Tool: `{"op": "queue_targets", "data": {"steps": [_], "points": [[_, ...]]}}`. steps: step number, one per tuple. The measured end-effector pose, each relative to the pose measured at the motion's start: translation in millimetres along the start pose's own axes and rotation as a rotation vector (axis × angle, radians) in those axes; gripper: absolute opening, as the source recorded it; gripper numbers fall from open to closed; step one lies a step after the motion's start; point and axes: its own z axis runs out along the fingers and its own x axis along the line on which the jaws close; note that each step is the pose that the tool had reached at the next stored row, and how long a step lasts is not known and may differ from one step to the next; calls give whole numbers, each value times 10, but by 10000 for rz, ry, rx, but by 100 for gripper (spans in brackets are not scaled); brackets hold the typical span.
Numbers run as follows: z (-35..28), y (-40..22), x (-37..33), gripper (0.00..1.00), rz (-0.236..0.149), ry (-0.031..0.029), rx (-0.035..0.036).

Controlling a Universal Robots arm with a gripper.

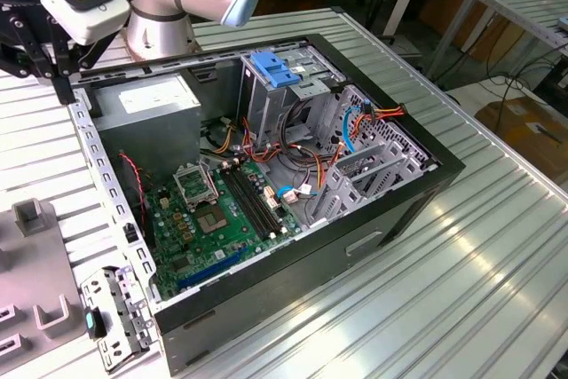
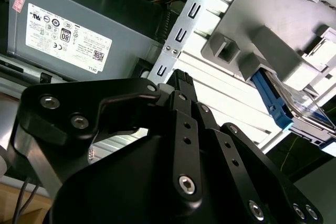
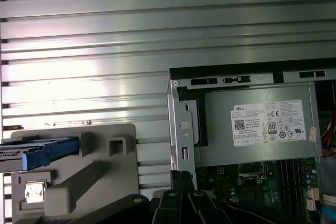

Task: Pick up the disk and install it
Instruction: 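Reach for the disk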

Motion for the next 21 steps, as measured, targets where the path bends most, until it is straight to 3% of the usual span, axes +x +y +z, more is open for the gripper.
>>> {"op": "queue_targets", "data": {"steps": [21], "points": [[-3, -16, 205, 11, 0, 0, 0]]}}
